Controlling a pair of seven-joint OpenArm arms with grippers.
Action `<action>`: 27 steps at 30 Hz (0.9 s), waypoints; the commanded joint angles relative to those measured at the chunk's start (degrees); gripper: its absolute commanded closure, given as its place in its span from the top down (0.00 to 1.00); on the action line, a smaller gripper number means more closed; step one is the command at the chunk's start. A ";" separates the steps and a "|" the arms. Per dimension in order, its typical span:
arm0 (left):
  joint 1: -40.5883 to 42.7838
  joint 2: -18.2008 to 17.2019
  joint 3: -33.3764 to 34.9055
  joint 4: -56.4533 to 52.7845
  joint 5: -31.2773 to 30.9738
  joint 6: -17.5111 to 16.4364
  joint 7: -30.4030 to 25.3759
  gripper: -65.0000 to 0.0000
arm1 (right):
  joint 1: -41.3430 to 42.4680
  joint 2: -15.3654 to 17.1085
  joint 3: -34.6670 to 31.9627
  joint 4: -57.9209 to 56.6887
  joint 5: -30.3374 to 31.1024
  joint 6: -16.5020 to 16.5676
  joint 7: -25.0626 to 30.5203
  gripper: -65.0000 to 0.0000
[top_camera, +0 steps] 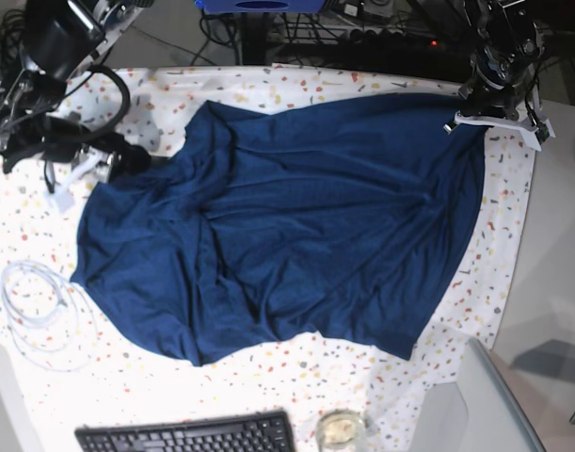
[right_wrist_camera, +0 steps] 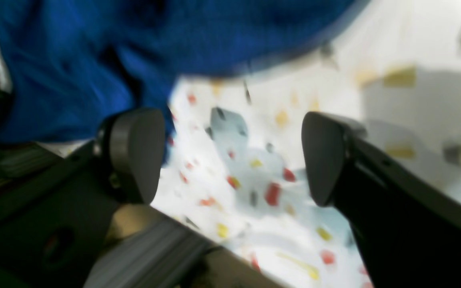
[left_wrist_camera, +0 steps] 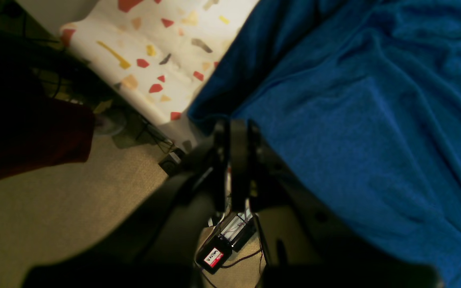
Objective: Layout the t-shirt on the table in an organized manner, then fold the t-shirt properly
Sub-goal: 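Pull the grasped shirt edge outward with the right gripper, stretching it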
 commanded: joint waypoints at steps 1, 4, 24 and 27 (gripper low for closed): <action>0.28 -0.32 -0.13 1.18 0.35 0.18 -0.80 0.00 | 1.22 0.43 0.95 -1.08 0.23 0.28 0.11 0.78; 0.28 -0.32 -0.13 1.18 0.35 0.18 -0.80 0.00 | 2.72 0.70 1.74 -4.24 0.14 0.28 1.43 0.77; 0.81 -0.41 -0.04 1.18 0.35 0.18 -0.71 0.00 | -0.62 4.65 2.18 2.79 0.49 0.28 0.55 0.01; 1.25 -0.67 0.31 1.27 0.08 0.18 -0.71 0.00 | -2.56 6.59 2.18 6.75 0.49 0.28 -2.44 0.01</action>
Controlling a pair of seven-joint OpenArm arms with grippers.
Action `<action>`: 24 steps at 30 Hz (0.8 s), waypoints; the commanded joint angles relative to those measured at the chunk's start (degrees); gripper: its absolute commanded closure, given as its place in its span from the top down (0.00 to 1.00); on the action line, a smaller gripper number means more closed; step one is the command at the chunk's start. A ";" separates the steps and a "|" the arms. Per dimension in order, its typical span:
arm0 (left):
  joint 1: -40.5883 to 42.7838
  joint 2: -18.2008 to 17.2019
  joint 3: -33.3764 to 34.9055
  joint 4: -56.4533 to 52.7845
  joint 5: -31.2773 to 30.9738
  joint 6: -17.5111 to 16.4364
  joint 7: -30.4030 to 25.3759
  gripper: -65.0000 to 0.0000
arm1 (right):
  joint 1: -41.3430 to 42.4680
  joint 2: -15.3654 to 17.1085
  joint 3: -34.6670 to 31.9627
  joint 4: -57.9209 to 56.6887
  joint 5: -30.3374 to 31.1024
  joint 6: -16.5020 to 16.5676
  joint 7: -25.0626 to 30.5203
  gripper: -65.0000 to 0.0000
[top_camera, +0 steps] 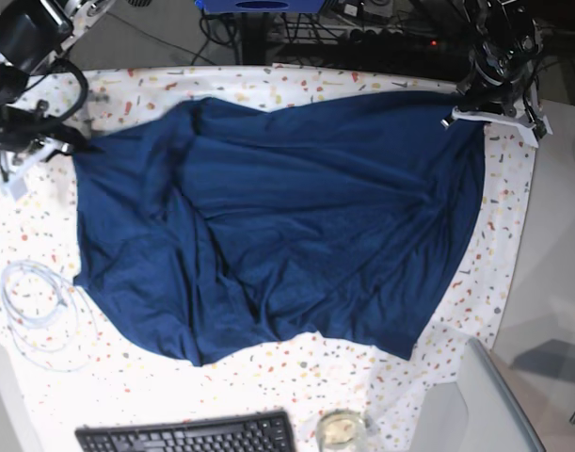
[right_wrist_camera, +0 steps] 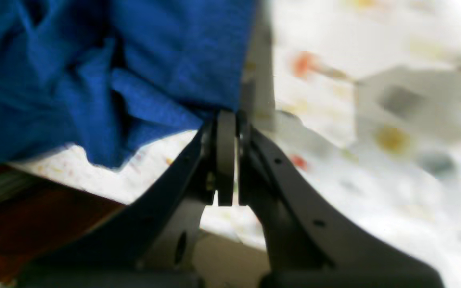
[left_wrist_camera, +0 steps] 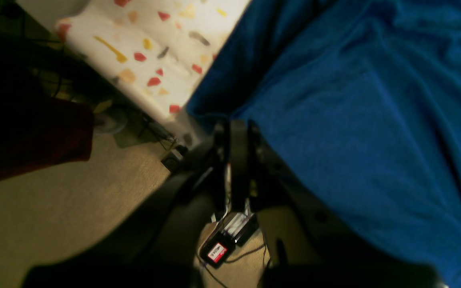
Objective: Layout the t-shirt on the table in an organized manner, then fold the t-shirt properly
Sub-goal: 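Pull the grasped shirt edge outward with the right gripper, stretching it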
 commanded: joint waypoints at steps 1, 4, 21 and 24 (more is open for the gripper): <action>0.20 -0.56 -0.17 1.44 0.04 0.20 -0.80 0.00 | 0.28 0.49 -0.11 2.14 1.17 0.28 -0.43 0.01; -0.15 -0.39 -0.61 1.88 0.04 0.11 -0.80 0.00 | -1.30 1.90 -0.46 4.95 1.08 0.28 -0.56 0.01; -4.99 -0.12 -2.28 2.85 -16.23 0.20 -0.71 0.00 | -2.00 9.28 -3.10 10.84 1.25 -2.85 -0.56 0.01; -5.78 0.49 0.44 2.85 -15.17 0.20 -0.71 0.00 | -1.48 9.28 -5.12 11.64 0.99 -3.90 -0.56 0.01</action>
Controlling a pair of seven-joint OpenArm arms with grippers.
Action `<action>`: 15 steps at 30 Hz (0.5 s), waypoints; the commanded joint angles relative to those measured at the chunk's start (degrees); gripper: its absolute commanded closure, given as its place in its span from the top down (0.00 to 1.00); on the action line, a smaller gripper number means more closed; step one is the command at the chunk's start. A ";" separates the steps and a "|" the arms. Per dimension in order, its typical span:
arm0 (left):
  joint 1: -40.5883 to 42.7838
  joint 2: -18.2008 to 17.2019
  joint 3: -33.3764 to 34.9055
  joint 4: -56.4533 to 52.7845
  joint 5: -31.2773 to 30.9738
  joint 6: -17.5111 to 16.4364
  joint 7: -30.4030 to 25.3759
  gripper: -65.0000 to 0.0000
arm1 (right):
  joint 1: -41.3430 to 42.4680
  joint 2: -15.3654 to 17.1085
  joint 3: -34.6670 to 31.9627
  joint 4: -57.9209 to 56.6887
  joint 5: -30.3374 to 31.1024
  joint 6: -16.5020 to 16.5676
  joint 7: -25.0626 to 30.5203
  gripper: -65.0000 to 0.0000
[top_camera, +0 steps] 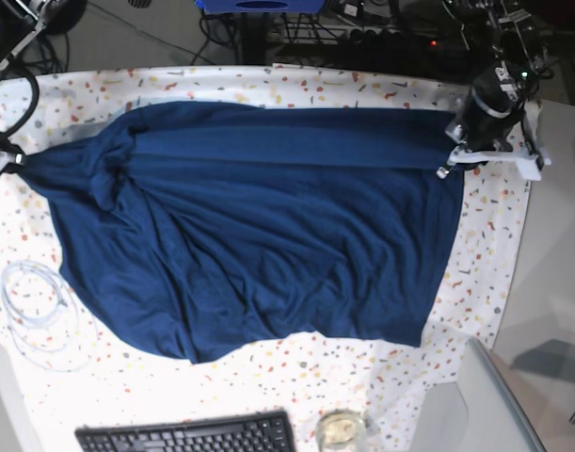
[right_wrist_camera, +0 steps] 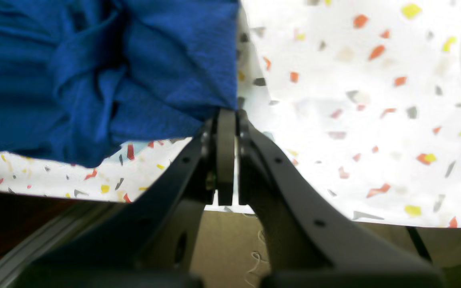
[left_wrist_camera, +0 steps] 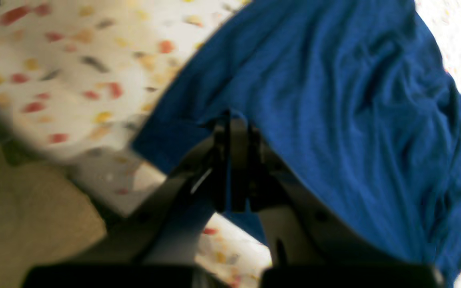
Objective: Layout the t-shirt on the table in an organized manner, then fold the t-shirt properly
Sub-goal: 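Pull the grasped shirt edge outward with the right gripper, stretching it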
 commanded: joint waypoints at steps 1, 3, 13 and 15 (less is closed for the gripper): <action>-0.65 0.19 0.03 0.91 0.02 0.02 -0.80 0.00 | 0.82 1.08 -0.36 0.77 0.36 -1.28 0.29 0.01; -1.26 0.27 0.03 0.64 0.11 0.02 -0.80 0.00 | 0.82 1.79 -2.21 -0.46 0.36 -3.22 1.48 0.01; 0.49 -0.08 0.03 0.03 0.20 0.02 -0.80 0.00 | 0.91 2.14 -5.28 -11.10 0.88 -5.94 10.36 0.40; 0.49 -0.08 0.03 0.03 0.20 0.02 -0.80 0.00 | 0.82 1.79 -1.42 -11.10 0.88 -4.89 10.36 0.70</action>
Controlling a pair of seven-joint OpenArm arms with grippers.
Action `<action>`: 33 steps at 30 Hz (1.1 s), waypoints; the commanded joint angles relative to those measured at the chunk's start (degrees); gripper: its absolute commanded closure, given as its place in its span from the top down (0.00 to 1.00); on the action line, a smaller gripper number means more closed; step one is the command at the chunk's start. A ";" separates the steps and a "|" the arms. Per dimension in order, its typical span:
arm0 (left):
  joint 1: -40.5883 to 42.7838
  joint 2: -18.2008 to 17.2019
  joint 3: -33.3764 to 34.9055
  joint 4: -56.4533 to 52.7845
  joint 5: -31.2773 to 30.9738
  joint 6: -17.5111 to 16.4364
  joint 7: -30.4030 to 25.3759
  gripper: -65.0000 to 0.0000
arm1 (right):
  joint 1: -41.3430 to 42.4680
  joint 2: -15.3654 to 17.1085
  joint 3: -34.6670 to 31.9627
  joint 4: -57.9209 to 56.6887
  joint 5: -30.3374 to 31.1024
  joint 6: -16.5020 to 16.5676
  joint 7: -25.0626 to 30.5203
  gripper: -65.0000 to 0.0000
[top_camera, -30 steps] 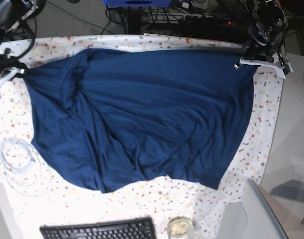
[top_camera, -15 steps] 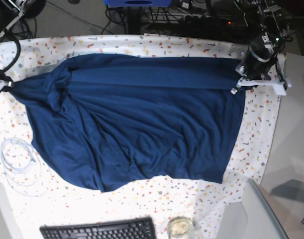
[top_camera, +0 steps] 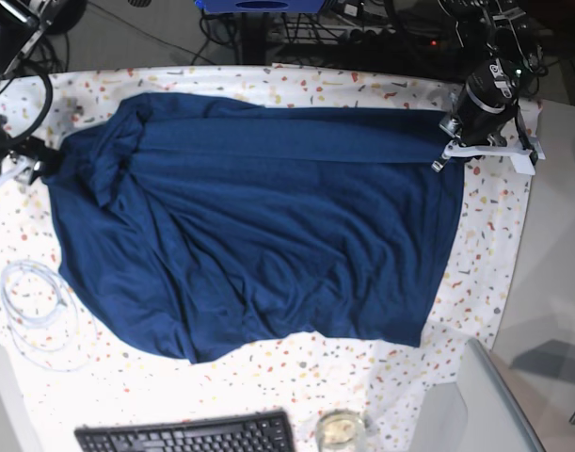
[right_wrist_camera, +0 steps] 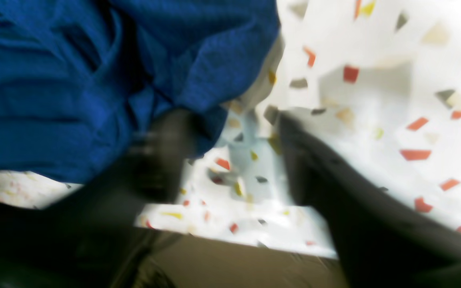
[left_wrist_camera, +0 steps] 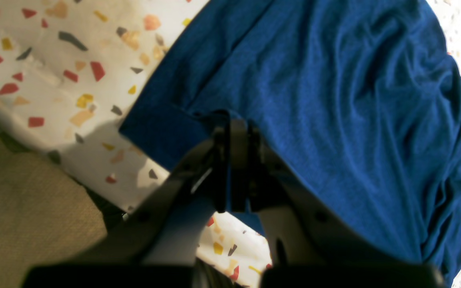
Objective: Layout the t-shirt on the table in an organized manner, then fold the t-shirt properly
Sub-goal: 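Pull the grasped shirt edge outward with the right gripper, stretching it, then lift the shirt edge with the left gripper and sweep it across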
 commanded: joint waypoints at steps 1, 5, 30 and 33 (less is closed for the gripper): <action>-0.03 -0.34 0.03 0.88 -0.09 -0.26 -0.84 0.00 | 0.32 1.22 2.24 0.92 0.29 1.74 0.35 0.81; -0.03 -0.51 0.12 0.79 -0.09 -0.26 -0.84 0.00 | -0.74 1.13 4.97 0.84 0.21 8.16 -0.09 0.96; 1.46 -2.27 0.56 0.79 -0.09 -0.17 -0.75 0.00 | -1.79 -2.74 -0.66 0.57 0.38 8.91 2.54 0.04; 1.73 -2.45 0.56 0.79 -0.09 -0.17 -0.75 0.00 | -0.83 -2.56 -0.57 0.92 0.38 8.91 -2.03 0.04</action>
